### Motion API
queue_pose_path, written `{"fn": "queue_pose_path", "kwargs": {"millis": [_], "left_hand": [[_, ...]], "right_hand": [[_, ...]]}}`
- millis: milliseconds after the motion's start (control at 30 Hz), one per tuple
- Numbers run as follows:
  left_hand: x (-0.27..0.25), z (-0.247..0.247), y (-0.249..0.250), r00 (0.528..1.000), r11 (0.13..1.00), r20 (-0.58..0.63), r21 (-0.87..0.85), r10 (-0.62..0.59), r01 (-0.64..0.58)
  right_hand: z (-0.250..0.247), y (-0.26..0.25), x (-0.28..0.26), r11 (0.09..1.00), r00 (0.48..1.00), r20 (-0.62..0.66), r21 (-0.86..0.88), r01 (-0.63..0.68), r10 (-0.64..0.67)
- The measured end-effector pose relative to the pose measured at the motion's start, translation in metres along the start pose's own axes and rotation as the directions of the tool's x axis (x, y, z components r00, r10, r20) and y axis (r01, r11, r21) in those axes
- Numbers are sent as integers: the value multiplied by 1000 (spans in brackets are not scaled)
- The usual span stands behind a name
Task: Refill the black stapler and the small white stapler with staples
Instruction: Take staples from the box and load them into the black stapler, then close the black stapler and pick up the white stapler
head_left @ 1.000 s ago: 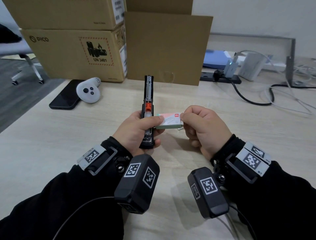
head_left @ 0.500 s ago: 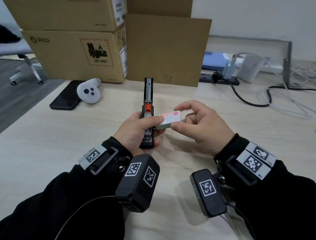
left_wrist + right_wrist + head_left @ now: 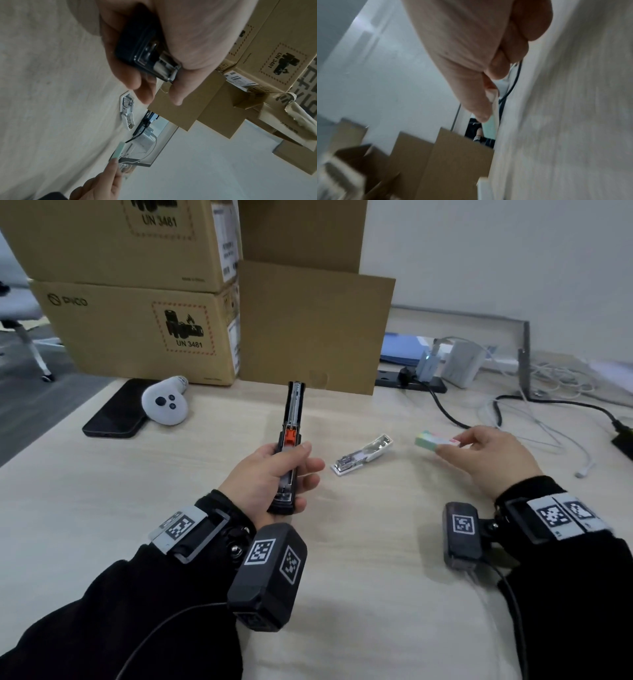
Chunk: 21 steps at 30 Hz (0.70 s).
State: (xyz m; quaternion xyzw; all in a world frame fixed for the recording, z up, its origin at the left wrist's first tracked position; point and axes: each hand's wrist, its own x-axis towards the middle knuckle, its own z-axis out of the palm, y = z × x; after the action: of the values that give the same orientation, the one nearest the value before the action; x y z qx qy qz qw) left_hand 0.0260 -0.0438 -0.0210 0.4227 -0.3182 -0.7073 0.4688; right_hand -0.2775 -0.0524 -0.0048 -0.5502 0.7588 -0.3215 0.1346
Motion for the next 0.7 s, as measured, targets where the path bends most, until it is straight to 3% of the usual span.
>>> {"fn": "queue_pose_path", "kwargs": {"millis": [133,233,333,433,533,600,700], "left_hand": [[-3,-1,0,999,999,35,-22,-42,42],[-5,1,-1,995,996,72,-43,-70,74],[-7,4,-4,992,997,97,-18,-78,80],[-8,5,-5,989,997,121,11,-81,80],[-9,6,-6,987,997,140,18,-82,80],[-10,6,-6,984,996,156,33,-84,80],[-11,6,-6,971,994,219,61,-101,89]], "right_hand": [[-3,19,9,983,989,37,-123,-139,144],[-2,17,11,969,978,94,-179,-169,188],[-1,7,8,967,983,60,-197,-161,175],[10,-14,-3,999,999,-11,-22,-38,38],[37,-44,-22,963,991,64,251,100,-120],[58,-61,-35,905,975,177,424,46,-132],[83,-76,-46,752,940,333,637,-170,-70]]}}
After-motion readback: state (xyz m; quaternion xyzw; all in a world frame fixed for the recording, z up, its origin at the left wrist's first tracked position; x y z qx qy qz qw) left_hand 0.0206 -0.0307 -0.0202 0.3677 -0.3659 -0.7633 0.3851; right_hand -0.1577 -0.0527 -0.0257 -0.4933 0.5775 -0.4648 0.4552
